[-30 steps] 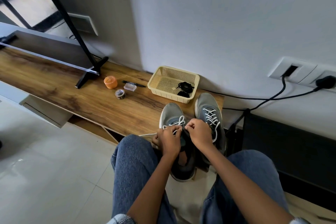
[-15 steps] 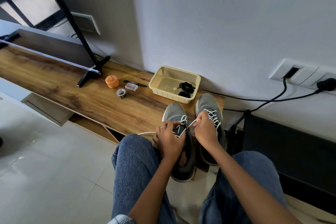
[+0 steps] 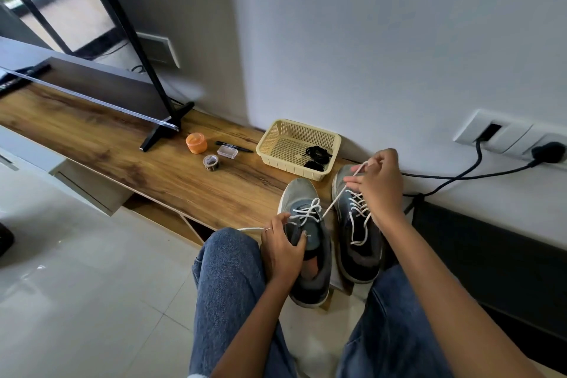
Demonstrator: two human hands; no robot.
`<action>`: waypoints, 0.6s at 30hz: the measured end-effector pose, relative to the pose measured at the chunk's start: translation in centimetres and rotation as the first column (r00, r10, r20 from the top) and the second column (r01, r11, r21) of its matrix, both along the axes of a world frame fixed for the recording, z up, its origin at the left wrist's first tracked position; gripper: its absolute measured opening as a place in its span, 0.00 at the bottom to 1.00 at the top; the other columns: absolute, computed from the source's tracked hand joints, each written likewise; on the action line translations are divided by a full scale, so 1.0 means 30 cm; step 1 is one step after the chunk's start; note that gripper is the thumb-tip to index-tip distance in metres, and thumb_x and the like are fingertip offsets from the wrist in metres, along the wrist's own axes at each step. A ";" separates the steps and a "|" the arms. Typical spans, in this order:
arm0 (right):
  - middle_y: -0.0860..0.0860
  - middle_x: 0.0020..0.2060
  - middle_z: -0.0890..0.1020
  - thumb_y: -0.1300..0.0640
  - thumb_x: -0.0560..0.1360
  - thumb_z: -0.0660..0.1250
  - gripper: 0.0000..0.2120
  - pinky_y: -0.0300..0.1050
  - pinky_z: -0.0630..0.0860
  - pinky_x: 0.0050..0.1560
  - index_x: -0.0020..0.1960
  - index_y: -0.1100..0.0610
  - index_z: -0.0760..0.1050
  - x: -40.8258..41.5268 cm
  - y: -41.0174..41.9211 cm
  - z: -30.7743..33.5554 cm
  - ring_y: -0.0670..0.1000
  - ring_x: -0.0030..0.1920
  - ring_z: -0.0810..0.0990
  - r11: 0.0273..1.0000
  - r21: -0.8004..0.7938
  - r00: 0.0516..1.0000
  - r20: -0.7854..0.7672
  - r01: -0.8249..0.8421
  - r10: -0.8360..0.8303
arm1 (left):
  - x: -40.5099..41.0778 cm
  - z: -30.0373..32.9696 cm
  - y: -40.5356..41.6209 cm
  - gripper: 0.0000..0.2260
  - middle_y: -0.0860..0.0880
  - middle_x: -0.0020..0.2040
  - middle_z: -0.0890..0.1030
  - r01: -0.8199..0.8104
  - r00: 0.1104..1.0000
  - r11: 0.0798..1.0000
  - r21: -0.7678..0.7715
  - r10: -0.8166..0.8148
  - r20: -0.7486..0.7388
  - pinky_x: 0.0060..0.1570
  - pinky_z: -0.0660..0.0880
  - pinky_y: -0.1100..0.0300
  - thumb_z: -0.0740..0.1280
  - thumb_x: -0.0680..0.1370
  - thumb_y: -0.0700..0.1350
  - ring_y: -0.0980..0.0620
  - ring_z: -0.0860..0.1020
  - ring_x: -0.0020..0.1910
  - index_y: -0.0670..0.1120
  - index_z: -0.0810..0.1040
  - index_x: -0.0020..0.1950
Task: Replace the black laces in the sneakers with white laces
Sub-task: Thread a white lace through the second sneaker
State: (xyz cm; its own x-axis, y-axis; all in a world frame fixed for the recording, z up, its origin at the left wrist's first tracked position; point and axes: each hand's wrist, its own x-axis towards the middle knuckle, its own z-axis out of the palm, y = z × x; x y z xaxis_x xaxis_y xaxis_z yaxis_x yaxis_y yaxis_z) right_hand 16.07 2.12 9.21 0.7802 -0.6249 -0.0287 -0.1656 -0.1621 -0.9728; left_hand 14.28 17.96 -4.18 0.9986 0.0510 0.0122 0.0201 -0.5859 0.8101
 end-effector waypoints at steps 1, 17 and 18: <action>0.60 0.43 0.79 0.63 0.82 0.50 0.06 0.45 0.81 0.36 0.48 0.57 0.62 -0.003 -0.004 0.013 0.56 0.37 0.84 1.000 0.010 1.000 0.023 0.014 -0.014 | -0.001 0.000 0.000 0.20 0.51 0.54 0.76 0.001 1.000 1.000 -0.012 -0.001 0.005 0.52 0.74 0.50 0.74 0.71 0.44 0.48 0.73 0.54 0.49 0.73 0.60; 0.54 0.41 0.83 0.66 0.76 0.64 0.05 0.33 0.78 0.35 0.48 0.60 0.79 -0.062 0.099 -0.079 0.47 0.36 0.83 0.921 -0.073 0.893 -0.284 -0.383 0.349 | -0.036 0.002 0.018 0.08 0.52 0.47 0.84 -0.088 0.996 0.981 -0.173 0.087 -0.012 0.52 0.78 0.59 0.73 0.73 0.42 0.56 0.81 0.47 0.45 0.84 0.51; 0.56 0.42 0.83 0.67 0.76 0.64 0.05 0.33 0.78 0.35 0.48 0.62 0.78 -0.067 0.112 -0.115 0.49 0.36 0.83 0.916 -0.037 0.876 -0.309 -0.400 0.370 | -0.036 0.004 0.022 0.08 0.52 0.48 0.85 -0.095 0.995 0.978 -0.186 0.092 -0.025 0.52 0.77 0.60 0.72 0.74 0.43 0.57 0.81 0.47 0.46 0.84 0.52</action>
